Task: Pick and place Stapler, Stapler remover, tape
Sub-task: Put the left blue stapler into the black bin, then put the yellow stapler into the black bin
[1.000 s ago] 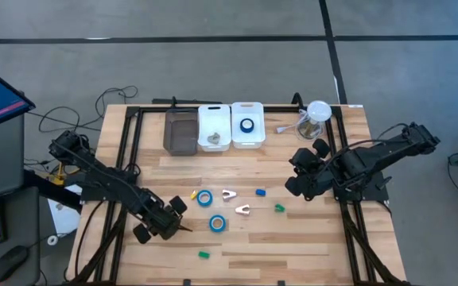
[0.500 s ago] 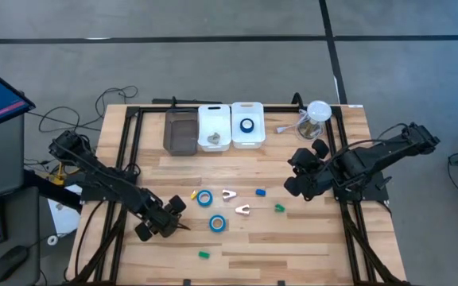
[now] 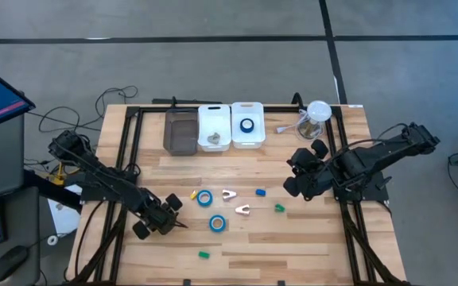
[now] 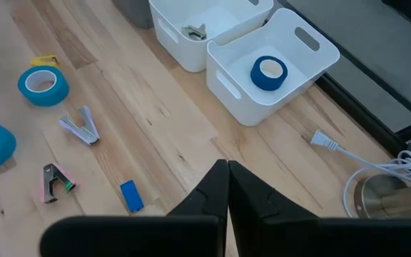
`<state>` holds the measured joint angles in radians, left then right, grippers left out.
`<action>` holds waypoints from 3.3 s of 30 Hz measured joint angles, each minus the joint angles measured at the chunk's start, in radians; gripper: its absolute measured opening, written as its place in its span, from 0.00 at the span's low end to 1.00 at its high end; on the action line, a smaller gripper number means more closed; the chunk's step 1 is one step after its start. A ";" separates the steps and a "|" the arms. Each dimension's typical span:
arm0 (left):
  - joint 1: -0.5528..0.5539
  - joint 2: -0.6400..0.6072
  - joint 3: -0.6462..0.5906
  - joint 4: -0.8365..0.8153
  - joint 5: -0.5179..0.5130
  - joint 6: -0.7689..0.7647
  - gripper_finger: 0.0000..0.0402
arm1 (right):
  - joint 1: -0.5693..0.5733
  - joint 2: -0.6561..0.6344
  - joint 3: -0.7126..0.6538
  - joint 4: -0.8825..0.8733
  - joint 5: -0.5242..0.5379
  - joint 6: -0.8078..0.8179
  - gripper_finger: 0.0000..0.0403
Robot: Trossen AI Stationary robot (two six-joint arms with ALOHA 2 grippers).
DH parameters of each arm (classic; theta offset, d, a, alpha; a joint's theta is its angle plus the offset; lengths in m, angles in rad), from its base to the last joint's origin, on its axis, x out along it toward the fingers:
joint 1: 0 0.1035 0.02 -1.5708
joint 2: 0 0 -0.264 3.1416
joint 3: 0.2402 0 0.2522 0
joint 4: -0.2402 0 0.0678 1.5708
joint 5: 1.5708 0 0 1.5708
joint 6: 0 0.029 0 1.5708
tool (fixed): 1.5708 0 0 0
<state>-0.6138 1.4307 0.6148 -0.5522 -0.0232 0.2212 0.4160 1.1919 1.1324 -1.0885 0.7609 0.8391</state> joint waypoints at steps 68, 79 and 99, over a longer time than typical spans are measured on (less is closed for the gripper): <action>1.284 -0.050 0.075 0.254 -0.078 -0.331 0.12 | -0.060 0.000 0.000 0.000 0.030 -0.008 0.00; 1.290 0.055 0.075 0.302 -0.072 -0.334 0.12 | -0.059 0.000 0.000 -0.003 0.026 -0.008 0.00; 1.267 -0.011 0.075 0.317 -0.009 -0.334 0.32 | -0.058 -0.001 0.000 0.001 0.025 -0.018 0.00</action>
<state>0.6532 1.4197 0.6903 -0.2348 -0.0326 -0.1127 0.3576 1.1910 1.1322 -1.0873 0.7855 0.8209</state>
